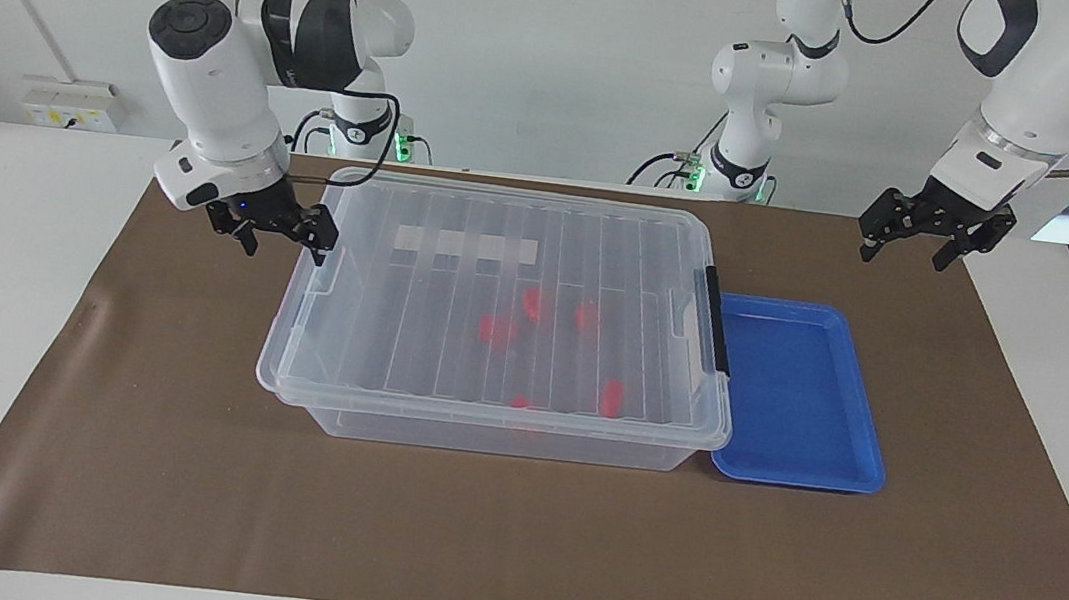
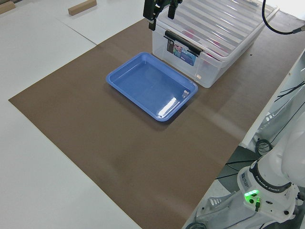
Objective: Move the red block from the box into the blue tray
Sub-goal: 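Reach the right gripper to the lid edge farthest from the tray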
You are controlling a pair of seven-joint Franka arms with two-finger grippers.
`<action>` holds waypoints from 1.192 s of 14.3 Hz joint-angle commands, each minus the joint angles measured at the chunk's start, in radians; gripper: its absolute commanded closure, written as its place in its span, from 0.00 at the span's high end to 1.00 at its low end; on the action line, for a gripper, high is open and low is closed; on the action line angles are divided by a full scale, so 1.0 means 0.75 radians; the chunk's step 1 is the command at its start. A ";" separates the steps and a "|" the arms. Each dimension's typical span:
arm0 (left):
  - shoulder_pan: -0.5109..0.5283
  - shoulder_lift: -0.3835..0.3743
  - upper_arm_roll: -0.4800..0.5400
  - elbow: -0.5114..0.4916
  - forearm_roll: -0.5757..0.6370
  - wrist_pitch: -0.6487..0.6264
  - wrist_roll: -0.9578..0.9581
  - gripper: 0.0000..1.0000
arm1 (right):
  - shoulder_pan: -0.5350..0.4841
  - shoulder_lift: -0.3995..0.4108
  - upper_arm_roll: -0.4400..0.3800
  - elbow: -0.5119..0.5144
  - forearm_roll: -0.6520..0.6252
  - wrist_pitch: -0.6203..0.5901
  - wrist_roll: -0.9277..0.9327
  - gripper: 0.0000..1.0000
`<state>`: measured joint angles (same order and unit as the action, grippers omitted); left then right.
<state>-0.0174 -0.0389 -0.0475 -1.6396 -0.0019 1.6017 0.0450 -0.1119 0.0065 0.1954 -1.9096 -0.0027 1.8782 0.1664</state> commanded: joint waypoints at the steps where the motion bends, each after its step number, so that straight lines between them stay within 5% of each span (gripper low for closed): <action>1: 0.005 -0.026 0.000 -0.017 0.021 -0.009 0.010 1.00 | -0.019 -0.031 0.009 -0.072 0.026 0.046 0.007 1.00; 17: 0.013 -0.032 0.000 -0.033 0.021 0.000 0.003 1.00 | -0.033 -0.037 -0.058 -0.152 0.024 0.112 -0.105 1.00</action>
<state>-0.0126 -0.0390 -0.0463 -1.6417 -0.0018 1.6018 0.0450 -0.1237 0.0015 0.1653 -1.9945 -0.0027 1.9416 0.1365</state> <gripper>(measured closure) 0.000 0.000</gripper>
